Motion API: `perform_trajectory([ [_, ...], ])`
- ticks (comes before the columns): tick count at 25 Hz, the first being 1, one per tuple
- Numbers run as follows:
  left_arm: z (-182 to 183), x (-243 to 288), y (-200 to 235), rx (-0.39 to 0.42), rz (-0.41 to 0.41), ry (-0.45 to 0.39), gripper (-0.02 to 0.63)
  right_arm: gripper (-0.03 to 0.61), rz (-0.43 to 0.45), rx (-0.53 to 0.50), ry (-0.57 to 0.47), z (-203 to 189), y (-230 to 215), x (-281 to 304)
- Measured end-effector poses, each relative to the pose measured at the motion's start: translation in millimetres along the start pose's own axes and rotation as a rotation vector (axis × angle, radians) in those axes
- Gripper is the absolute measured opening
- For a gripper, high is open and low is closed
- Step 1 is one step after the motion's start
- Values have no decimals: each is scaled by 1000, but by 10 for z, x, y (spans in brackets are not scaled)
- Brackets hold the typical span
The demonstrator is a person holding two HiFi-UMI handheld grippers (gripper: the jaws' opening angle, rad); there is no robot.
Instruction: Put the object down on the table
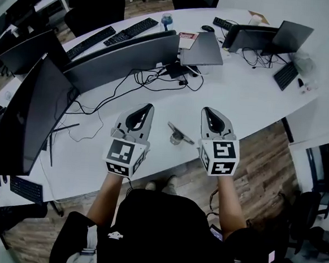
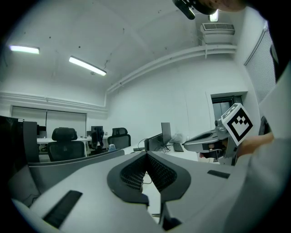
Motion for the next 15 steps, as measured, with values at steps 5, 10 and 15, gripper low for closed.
perform_trajectory([
  [5, 181, -42, -70, 26, -3, -36, 12, 25, -42, 3, -66, 206, -90, -166],
  [10, 334, -92, -99, 47, -1, -70, 12, 25, -64, 7, -118, 373, -139, -313],
  [15, 463, -145, -144, 55, -9, -97, 12, 25, -82, 6, -142, 435, -128, -421],
])
Point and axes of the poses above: the fingertips, and each gripper's own axes: x forward along the fingers, y to its left, z out of its top, the point moved 7 cm from there along -x, backward along the fingers, and after that the axes turned 5 degrees about -x, right-handed, at the moved point
